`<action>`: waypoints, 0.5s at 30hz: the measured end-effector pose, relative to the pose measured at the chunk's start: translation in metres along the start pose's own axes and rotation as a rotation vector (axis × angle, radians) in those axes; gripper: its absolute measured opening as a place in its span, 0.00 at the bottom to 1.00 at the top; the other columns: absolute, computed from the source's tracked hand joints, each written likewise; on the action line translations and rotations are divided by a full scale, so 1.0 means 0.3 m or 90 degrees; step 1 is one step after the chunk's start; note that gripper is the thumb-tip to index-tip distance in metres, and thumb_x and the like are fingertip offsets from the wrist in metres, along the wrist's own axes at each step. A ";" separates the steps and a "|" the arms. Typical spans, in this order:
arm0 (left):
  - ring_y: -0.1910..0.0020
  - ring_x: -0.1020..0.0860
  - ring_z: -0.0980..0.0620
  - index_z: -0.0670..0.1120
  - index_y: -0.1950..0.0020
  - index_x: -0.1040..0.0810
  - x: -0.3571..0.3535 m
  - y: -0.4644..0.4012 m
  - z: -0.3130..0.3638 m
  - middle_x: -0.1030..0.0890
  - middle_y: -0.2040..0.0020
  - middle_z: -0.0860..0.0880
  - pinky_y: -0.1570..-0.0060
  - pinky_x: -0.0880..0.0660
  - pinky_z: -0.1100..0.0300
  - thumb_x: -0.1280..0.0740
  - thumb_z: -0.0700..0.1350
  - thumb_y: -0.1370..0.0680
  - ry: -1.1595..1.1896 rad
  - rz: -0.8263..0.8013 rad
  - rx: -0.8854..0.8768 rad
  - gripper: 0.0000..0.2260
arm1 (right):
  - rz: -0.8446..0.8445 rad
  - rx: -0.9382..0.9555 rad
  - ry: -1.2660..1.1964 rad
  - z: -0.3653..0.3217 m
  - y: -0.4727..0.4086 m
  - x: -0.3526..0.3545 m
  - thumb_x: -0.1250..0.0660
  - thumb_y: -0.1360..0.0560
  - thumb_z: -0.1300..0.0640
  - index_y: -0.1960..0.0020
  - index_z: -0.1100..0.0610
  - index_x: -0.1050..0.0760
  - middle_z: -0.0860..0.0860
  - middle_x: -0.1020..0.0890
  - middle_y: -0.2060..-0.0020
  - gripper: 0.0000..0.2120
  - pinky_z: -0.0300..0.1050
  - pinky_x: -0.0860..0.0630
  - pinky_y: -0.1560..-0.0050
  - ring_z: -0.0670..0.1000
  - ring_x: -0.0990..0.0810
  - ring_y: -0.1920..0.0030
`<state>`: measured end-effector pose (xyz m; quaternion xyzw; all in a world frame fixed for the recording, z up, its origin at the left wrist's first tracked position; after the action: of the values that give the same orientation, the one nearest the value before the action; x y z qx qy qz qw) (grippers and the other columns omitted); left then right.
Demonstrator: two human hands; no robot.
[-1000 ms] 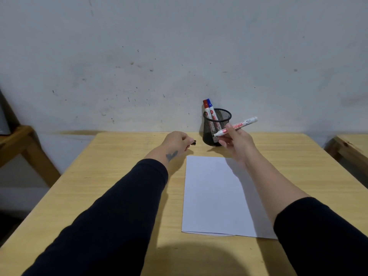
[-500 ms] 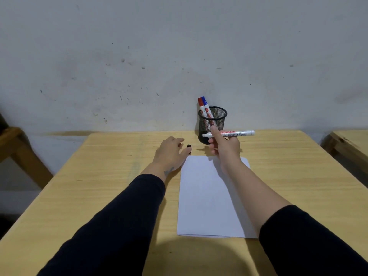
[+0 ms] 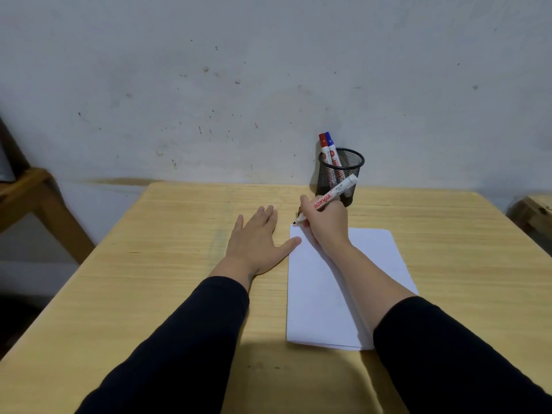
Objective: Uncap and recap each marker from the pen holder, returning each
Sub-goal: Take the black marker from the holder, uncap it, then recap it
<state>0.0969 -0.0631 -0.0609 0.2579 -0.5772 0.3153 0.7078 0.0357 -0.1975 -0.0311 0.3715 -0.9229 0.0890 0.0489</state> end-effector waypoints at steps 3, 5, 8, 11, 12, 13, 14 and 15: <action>0.21 0.55 0.54 0.48 0.21 0.52 0.000 -0.004 -0.001 0.52 0.20 0.53 0.24 0.57 0.46 0.52 0.70 0.25 -0.005 0.003 -0.001 0.39 | 0.000 0.019 0.067 0.018 -0.012 -0.006 0.34 0.26 0.55 0.66 0.67 0.24 0.54 0.20 0.72 0.17 0.33 0.28 0.68 0.47 0.22 0.71; 0.21 0.55 0.54 0.48 0.21 0.52 -0.001 -0.006 -0.002 0.52 0.20 0.53 0.24 0.57 0.46 0.52 0.70 0.25 -0.008 0.005 0.001 0.39 | -0.006 0.028 0.086 0.020 -0.014 -0.011 0.34 0.25 0.55 0.68 0.64 0.24 0.52 0.21 0.74 0.16 0.31 0.29 0.71 0.47 0.23 0.72; 0.21 0.55 0.54 0.48 0.21 0.52 -0.002 -0.004 -0.002 0.52 0.20 0.53 0.24 0.57 0.46 0.51 0.69 0.25 -0.012 0.004 0.004 0.38 | -0.017 0.045 0.111 0.021 -0.014 -0.020 0.34 0.25 0.54 0.70 0.59 0.26 0.50 0.22 0.75 0.16 0.31 0.30 0.71 0.46 0.23 0.73; 0.21 0.55 0.55 0.48 0.21 0.53 -0.002 0.000 -0.001 0.53 0.20 0.53 0.24 0.58 0.46 0.51 0.69 0.24 -0.006 0.000 0.001 0.38 | -0.032 0.046 0.123 0.022 -0.016 -0.027 0.34 0.25 0.53 0.71 0.57 0.27 0.50 0.23 0.75 0.17 0.30 0.31 0.71 0.46 0.24 0.72; 0.21 0.56 0.55 0.48 0.21 0.53 -0.003 0.001 -0.001 0.53 0.20 0.53 0.24 0.58 0.47 0.51 0.69 0.24 -0.002 -0.002 0.000 0.38 | -0.035 0.047 0.132 0.023 -0.015 -0.029 0.34 0.25 0.53 0.71 0.58 0.27 0.50 0.23 0.75 0.17 0.30 0.32 0.71 0.46 0.25 0.72; 0.21 0.56 0.55 0.48 0.21 0.53 -0.004 0.001 -0.002 0.53 0.20 0.53 0.24 0.58 0.47 0.51 0.69 0.24 0.000 -0.004 0.001 0.38 | -0.037 0.045 0.141 0.023 -0.014 -0.030 0.34 0.25 0.54 0.71 0.59 0.27 0.49 0.24 0.75 0.17 0.29 0.32 0.72 0.46 0.25 0.73; 0.21 0.56 0.56 0.48 0.21 0.53 -0.004 0.002 -0.002 0.53 0.20 0.53 0.24 0.59 0.47 0.51 0.69 0.24 0.001 -0.005 0.001 0.38 | -0.036 0.042 0.148 0.024 -0.012 -0.031 0.34 0.25 0.54 0.70 0.60 0.26 0.49 0.23 0.75 0.17 0.29 0.32 0.72 0.45 0.25 0.73; 0.21 0.56 0.56 0.48 0.21 0.53 -0.004 0.002 -0.002 0.53 0.20 0.53 0.24 0.59 0.47 0.51 0.69 0.25 0.001 -0.006 0.002 0.38 | -0.034 0.037 0.156 0.026 -0.012 -0.030 0.34 0.25 0.54 0.69 0.62 0.24 0.49 0.23 0.75 0.17 0.29 0.32 0.72 0.45 0.25 0.72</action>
<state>0.0966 -0.0623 -0.0623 0.2610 -0.5751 0.3132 0.7093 0.0445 -0.1955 -0.0396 0.3839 -0.8967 0.1592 0.1524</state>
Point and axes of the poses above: each hand's wrist, its own y-axis away from the middle knuckle, its own x-axis out of the back of the hand, z = x × y, the point moved 5 cm from there along -y, towards the middle knuckle
